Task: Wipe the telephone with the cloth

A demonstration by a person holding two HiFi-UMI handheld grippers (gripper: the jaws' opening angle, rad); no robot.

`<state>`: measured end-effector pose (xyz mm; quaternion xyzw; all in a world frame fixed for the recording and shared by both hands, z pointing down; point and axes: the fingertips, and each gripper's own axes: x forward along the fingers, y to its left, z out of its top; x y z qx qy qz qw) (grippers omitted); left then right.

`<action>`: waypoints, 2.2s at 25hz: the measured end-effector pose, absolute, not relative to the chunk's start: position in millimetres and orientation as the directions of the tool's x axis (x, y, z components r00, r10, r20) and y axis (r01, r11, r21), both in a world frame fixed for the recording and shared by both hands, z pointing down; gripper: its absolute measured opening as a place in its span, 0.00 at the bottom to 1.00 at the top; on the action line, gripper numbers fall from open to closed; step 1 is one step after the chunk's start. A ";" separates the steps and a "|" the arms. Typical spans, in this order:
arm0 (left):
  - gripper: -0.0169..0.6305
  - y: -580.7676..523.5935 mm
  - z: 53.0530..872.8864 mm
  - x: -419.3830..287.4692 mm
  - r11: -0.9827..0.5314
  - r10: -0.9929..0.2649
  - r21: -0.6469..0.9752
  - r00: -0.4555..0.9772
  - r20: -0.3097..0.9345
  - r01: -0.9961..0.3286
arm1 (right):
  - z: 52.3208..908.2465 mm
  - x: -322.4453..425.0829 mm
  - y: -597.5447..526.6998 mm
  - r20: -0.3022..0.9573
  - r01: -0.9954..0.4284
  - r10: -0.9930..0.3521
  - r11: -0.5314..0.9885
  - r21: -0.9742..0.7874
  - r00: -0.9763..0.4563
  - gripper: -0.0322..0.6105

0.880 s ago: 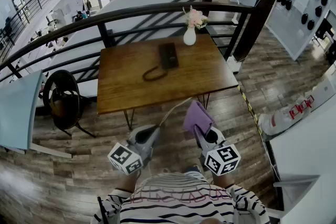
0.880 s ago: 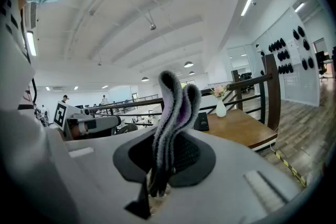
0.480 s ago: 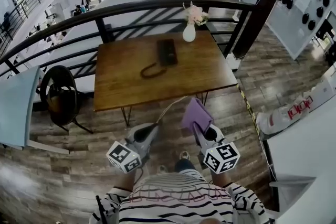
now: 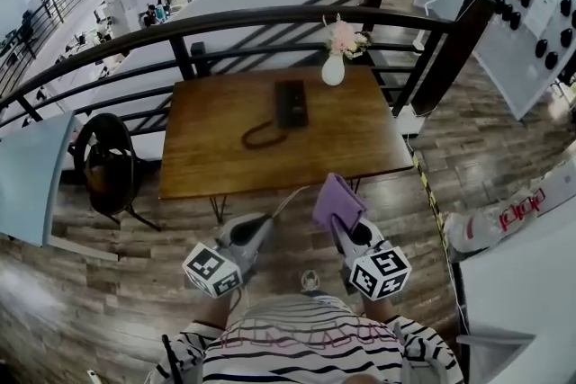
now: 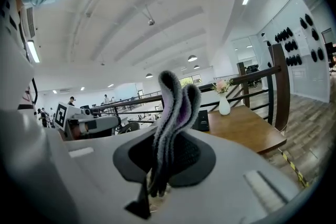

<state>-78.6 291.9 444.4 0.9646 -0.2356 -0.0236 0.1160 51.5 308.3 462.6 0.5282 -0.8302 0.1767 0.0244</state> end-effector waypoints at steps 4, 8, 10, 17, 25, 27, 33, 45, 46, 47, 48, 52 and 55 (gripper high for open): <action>0.03 269.9 447.3 -57.3 -0.857 -0.475 0.225 0.880 0.009 -0.464 | 468.4 68.3 282.5 0.238 -0.868 -0.845 0.415 -0.274 -0.479 0.11; 0.03 248.7 450.7 -35.1 -0.844 -0.496 0.223 0.868 0.022 -0.488 | 472.2 85.9 257.5 0.246 -0.848 -0.820 0.450 -0.280 -0.517 0.11; 0.03 238.9 451.1 -24.5 -0.835 -0.510 0.228 0.860 0.023 -0.501 | 472.9 94.4 246.2 0.251 -0.838 -0.807 0.469 -0.281 -0.535 0.11; 0.03 204.9 459.8 3.8 -0.795 -0.564 0.249 0.825 0.033 -0.554 | 480.3 122.8 213.0 0.269 -0.804 -0.763 0.515 -0.297 -0.588 0.11; 0.03 177.9 470.3 12.7 -0.747 -0.615 0.277 0.787 0.057 -0.604 | 488.0 143.0 182.4 0.295 -0.782 -0.728 0.540 -0.309 -0.619 0.11; 0.03 168.4 471.9 14.6 -0.747 -0.613 0.283 0.788 0.056 -0.602 | 490.8 143.4 172.5 0.301 -0.779 -0.722 0.543 -0.313 -0.623 0.11; 0.03 131.3 474.7 10.0 -0.766 -0.580 0.289 0.811 0.074 -0.574 | 492.0 131.2 133.2 0.312 -0.782 -0.719 0.538 -0.315 -0.621 0.11; 0.03 22.1 462.7 -22.7 -0.826 -0.482 0.300 0.874 0.061 -0.477 | 478.4 89.9 37.1 0.317 -0.836 -0.780 0.455 -0.305 -0.540 0.11; 0.03 13.1 461.8 -25.6 -0.833 -0.471 0.298 0.880 0.059 -0.466 | 477.4 86.2 29.1 0.314 -0.842 -0.788 0.446 -0.305 -0.530 0.11; 0.03 4.6 461.2 -28.6 -0.839 -0.461 0.297 0.885 0.058 -0.456 | 476.4 82.5 21.5 0.311 -0.847 -0.795 0.436 -0.305 -0.521 0.11; 0.03 -3.3 460.8 -31.5 -0.844 -0.452 0.296 0.890 0.056 -0.447 | 475.6 78.9 14.3 0.308 -0.851 -0.802 0.427 -0.305 -0.512 0.11; 0.03 -32.2 458.9 -45.1 -0.866 -0.411 0.288 0.910 0.054 -0.409 | 473.7 62.7 -12.3 0.295 -0.869 -0.829 0.392 -0.302 -0.476 0.11; 0.03 -51.9 458.5 -58.7 -0.876 -0.387 0.288 0.920 0.057 -0.386 | 473.1 49.8 -30.8 0.288 -0.881 -0.847 0.362 -0.303 -0.447 0.11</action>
